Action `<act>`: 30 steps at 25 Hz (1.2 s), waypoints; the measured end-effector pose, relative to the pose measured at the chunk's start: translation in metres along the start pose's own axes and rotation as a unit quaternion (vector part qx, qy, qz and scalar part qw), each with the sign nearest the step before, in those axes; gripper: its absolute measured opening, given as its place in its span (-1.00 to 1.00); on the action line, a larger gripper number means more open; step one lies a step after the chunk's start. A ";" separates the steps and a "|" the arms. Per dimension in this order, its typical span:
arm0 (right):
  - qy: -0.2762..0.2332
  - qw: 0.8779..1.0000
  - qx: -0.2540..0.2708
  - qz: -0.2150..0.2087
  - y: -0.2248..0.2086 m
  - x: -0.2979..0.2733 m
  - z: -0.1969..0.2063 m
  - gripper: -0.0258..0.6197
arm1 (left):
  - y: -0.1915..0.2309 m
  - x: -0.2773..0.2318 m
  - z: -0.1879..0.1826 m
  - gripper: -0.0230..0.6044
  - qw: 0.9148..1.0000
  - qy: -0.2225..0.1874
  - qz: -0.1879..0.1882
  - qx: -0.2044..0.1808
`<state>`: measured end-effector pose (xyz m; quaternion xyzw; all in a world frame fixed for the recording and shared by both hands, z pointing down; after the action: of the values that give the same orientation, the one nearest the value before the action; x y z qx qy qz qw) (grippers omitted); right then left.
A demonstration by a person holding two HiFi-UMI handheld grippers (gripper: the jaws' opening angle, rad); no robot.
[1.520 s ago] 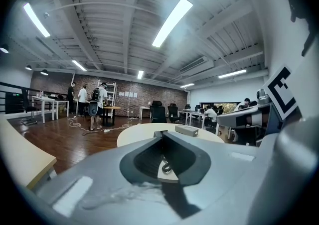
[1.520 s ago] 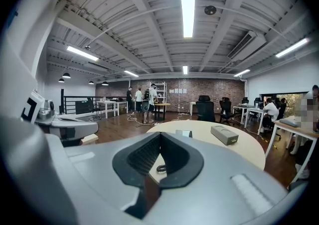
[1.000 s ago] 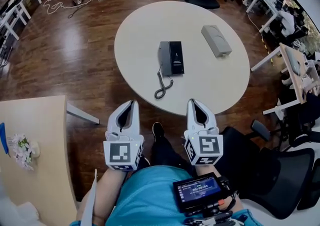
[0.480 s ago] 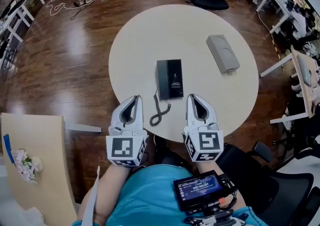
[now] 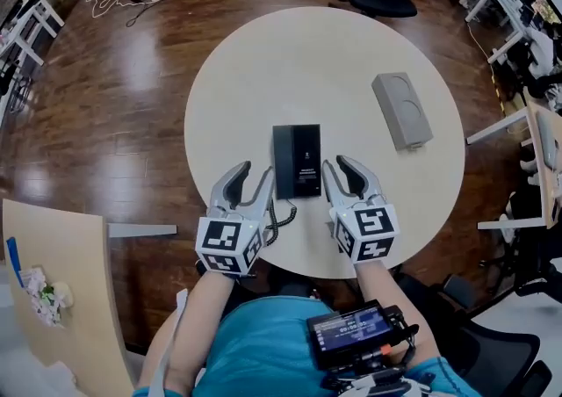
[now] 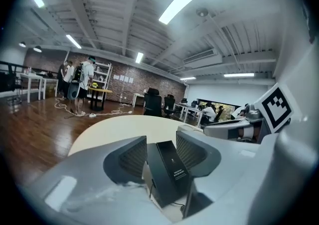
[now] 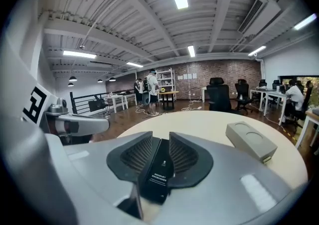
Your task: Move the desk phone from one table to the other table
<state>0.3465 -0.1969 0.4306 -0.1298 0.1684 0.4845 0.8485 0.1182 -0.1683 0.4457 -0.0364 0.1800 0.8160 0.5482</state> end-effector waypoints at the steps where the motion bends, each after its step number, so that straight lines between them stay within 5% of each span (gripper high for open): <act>1: 0.010 1.000 -0.001 -0.007 -0.004 -0.008 0.005 -0.63 | 0.005 -0.008 0.007 -0.29 1.000 0.010 0.012 0.015; 6: 0.039 0.999 -0.003 -0.032 -0.018 -0.031 0.022 -0.54 | 0.025 -0.042 0.039 -0.12 0.995 0.059 0.054 0.067; 15: 0.118 0.983 -0.103 -0.098 -0.050 -0.071 0.075 -0.35 | 0.044 -0.095 0.078 -0.02 0.981 0.133 0.086 0.109; 30: 0.170 0.956 -0.157 -0.178 -0.059 -0.106 0.106 -0.37 | 0.046 -0.123 0.106 -0.01 0.969 0.166 0.116 0.142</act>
<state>0.3644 -0.2680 0.5740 -0.3699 0.2062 0.3170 0.8486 0.1400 -0.2568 0.5882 -0.0721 0.3861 0.8223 0.4119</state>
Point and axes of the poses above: the fingertips, and each gripper's own axes: x backward along the fingers, y to its left, z out of its underside, the point moved 10 cm from there along x, backward along the fingers
